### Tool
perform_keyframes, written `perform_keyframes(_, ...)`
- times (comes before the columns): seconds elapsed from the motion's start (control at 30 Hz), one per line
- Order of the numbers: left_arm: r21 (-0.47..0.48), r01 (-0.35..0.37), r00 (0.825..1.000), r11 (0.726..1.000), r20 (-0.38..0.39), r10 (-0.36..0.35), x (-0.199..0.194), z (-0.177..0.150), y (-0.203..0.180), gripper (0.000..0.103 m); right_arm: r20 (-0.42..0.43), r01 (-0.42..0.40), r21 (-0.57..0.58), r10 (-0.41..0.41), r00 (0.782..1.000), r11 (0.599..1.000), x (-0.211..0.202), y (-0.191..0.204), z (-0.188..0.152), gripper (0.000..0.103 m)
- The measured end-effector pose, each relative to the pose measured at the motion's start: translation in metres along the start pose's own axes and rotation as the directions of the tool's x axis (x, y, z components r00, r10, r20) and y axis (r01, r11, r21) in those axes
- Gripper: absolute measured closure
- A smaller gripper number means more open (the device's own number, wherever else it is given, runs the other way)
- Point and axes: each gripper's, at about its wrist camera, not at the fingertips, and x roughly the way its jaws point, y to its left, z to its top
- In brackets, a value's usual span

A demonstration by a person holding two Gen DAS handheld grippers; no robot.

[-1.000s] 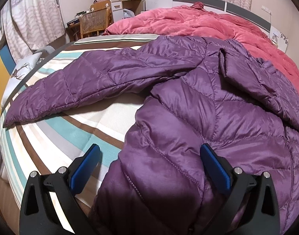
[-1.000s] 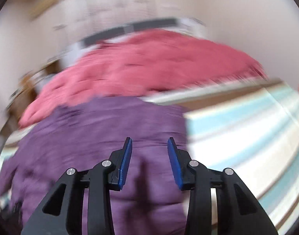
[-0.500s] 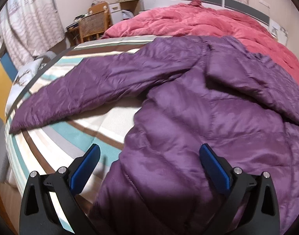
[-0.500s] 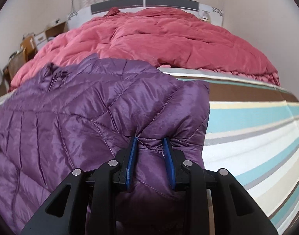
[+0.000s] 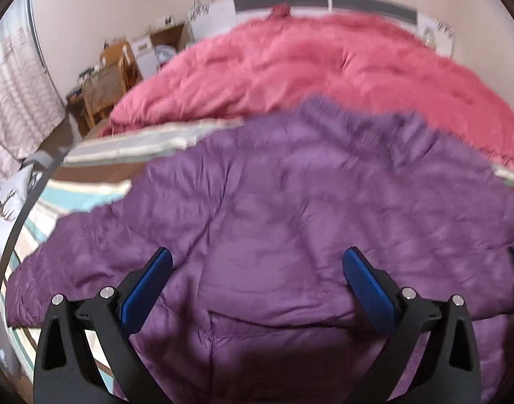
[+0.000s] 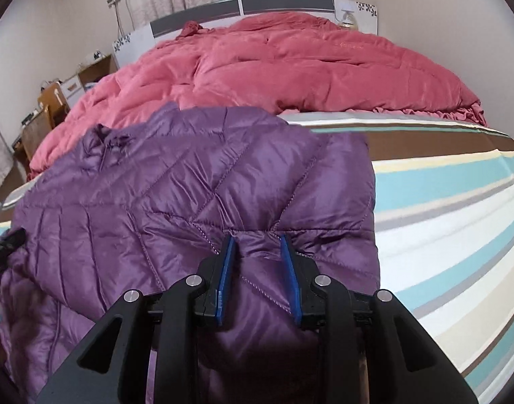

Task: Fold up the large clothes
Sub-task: 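Grasp the other sleeve cuff with the left tool while the right tool holds the folded sleeve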

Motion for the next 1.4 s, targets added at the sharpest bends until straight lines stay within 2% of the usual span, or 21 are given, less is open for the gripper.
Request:
perform_keyframes(0.1, -0.089, 0.051, 0.998, 0.995, -0.034, -0.054, 0.012, -0.017, 0.013, 0.002, -0.002, 0.003, -0.019, -0.003, 1.000, 1.000, 0.003, 0.001, -0.004, 0.074)
perform_keyframes(0.17, -0.134, 0.085, 0.996, 0.987, -0.028, -0.090, 0.016, -0.024, 0.019, 0.002, -0.001, 0.012, -0.022, -0.012, 1.000, 1.000, 0.007, 0.001, -0.004, 0.074)
perform_keyframes(0.27, -0.122, 0.079, 0.997, 0.989, -0.012, -0.081, 0.018, -0.028, 0.016, 0.002, 0.010, 0.064, -0.066, -0.063, 0.998, 0.996, 0.009, 0.010, -0.006, 0.074)
perform_keyframes(0.47, -0.172, 0.112, 0.993, 0.979, -0.004, -0.115, 0.005, -0.026, 0.035, 0.002, 0.021, 0.071, -0.066, -0.070, 0.997, 0.995, 0.009, 0.011, -0.007, 0.074)
perform_keyframes(0.63, -0.305, 0.123, 0.992, 0.945, 0.030, -0.119, -0.012, -0.031, 0.092, 0.002, 0.023, 0.075, -0.068, -0.074, 0.997, 0.995, 0.009, 0.012, -0.007, 0.074)
perform_keyframes(0.8, -0.459, 0.066, 0.997, 0.886, 0.070, -0.038, -0.025, -0.053, 0.172, 0.002, 0.024, 0.078, -0.071, -0.076, 0.997, 0.994, 0.009, 0.012, -0.006, 0.074)
perform_keyframes(0.87, -0.524, 0.040, 0.997, 0.851, 0.080, 0.002, -0.029, -0.067, 0.205, 0.002, 0.023, 0.075, -0.069, -0.073, 0.997, 0.995, 0.009, 0.011, -0.006, 0.074)
perform_keyframes(0.97, -0.634, -0.005, 0.992, 0.774, 0.092, 0.081, -0.037, -0.092, 0.260, 0.002, 0.024, 0.071, -0.065, -0.070, 0.997, 0.995, 0.008, 0.012, -0.006, 0.074)
perform_keyframes(1.07, -0.752, -0.052, 0.986, 0.657, 0.067, 0.155, -0.040, -0.122, 0.311, 0.003, 0.025, 0.070, -0.064, -0.068, 0.997, 0.996, 0.008, 0.011, -0.006, 0.074)
perform_keyframes(1.1, -0.803, -0.066, 0.984, 0.593, 0.047, 0.172, -0.039, -0.138, 0.332, 0.003, 0.024, 0.071, -0.065, -0.069, 0.997, 0.995, 0.008, 0.011, -0.006, 0.074)
perform_keyframes(1.17, -0.859, -0.067, 0.984, 0.507, 0.027, 0.176, -0.035, -0.157, 0.353, 0.006, 0.025, 0.071, -0.066, -0.070, 0.997, 0.995, 0.008, 0.011, -0.006, 0.074)
perform_keyframes(1.27, -0.941, -0.023, 0.986, 0.337, 0.033, 0.161, -0.027, -0.192, 0.382, 0.011, 0.025, 0.070, -0.065, -0.068, 0.997, 0.995, 0.008, 0.011, -0.006, 0.074)
perform_keyframes(1.33, -0.961, 0.015, 0.987, 0.275, 0.058, 0.150, -0.021, -0.205, 0.392, 0.013, 0.025, 0.067, -0.062, -0.065, 0.998, 0.996, 0.008, 0.010, -0.006, 0.074)
perform_keyframes(1.4, -0.962, 0.044, 0.981, 0.270, 0.092, 0.169, -0.019, -0.205, 0.396, 0.014, 0.025, 0.065, -0.060, -0.063, 0.998, 0.996, 0.008, 0.010, -0.006, 0.074)
